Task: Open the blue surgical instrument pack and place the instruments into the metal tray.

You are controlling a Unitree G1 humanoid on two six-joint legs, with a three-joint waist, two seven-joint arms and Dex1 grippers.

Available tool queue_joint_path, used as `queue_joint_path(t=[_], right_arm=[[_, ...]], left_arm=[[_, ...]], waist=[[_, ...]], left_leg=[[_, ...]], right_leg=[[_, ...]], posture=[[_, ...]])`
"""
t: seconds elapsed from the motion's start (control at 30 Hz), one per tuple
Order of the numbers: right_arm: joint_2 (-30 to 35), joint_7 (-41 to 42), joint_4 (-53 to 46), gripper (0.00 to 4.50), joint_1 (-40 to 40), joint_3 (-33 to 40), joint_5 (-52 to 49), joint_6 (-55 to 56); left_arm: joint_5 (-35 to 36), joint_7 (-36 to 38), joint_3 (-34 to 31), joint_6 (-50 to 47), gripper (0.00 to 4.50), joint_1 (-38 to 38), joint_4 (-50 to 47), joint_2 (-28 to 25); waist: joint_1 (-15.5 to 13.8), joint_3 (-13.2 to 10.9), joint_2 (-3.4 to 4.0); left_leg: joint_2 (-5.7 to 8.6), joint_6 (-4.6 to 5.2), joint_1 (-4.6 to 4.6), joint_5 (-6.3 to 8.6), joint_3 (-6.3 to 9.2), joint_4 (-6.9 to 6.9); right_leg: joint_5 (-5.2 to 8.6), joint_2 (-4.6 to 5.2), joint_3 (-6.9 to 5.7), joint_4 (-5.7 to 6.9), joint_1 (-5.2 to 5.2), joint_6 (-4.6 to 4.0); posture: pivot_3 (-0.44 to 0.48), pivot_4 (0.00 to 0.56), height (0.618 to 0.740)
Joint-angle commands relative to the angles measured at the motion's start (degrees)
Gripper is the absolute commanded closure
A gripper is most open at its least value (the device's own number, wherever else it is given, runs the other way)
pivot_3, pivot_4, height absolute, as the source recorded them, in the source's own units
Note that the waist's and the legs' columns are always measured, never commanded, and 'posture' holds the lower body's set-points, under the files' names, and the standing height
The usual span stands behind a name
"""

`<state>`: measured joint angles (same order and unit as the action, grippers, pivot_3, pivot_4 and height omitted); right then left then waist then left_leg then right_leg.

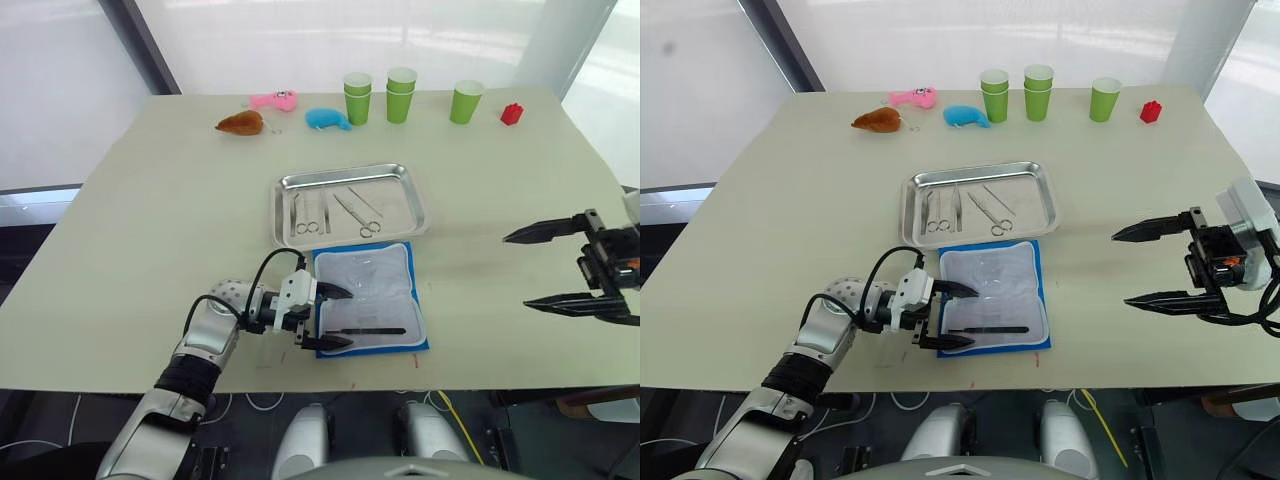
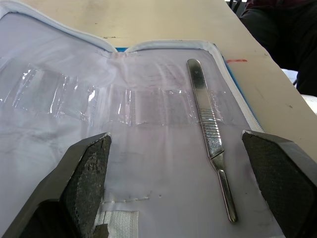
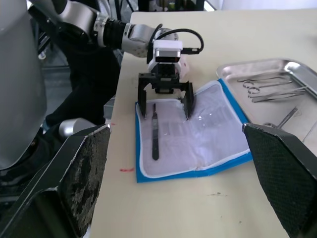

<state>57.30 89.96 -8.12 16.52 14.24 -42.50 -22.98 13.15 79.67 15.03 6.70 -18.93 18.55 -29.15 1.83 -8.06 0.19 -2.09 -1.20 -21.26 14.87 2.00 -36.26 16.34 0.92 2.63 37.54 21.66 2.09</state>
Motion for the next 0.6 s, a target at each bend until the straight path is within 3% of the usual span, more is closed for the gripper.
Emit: queue_joint_path(t=[0.03,0.33,0.6], right_arm=[[-3.4,-6.5,-4.3,0.04,-1.9,-2.9,5.3,3.5],[-12.4,-18.2,-8.9,0.04,-6.0,-15.5,17.9,8.1],[-20.4,-25.4,-2.9,0.04,-5.6,-26.4,30.7,16.9]], left_arm=[[-4.8,0.6,4.6,-2.8,0.00,4.2,7.7,-0.3],[-3.7,2.1,4.0,-3.2,0.00,4.6,6.4,-0.8],[-4.3,2.4,4.2,-2.4,0.00,4.7,6.7,-1.5]], waist=[[0.0,0.0,-0.01],[0.0,0.0,-0.07],[0.2,-0.1,-0.25]], left_leg=[[0.00,0.00,0.00,0.00,0.01,0.01],[-0.02,0.00,-0.02,0.00,0.05,0.03],[-0.02,0.00,0.00,0.00,0.00,0.06]], right_leg=[[0.00,0.00,-0.01,0.00,0.00,0.00],[0.00,-0.04,-0.04,0.01,0.02,0.02],[0.01,-0.06,0.01,0.02,0.03,0.02]], posture=[[0.000,0.150,0.740],[0.000,0.150,0.740],[0.000,0.150,0.740]])
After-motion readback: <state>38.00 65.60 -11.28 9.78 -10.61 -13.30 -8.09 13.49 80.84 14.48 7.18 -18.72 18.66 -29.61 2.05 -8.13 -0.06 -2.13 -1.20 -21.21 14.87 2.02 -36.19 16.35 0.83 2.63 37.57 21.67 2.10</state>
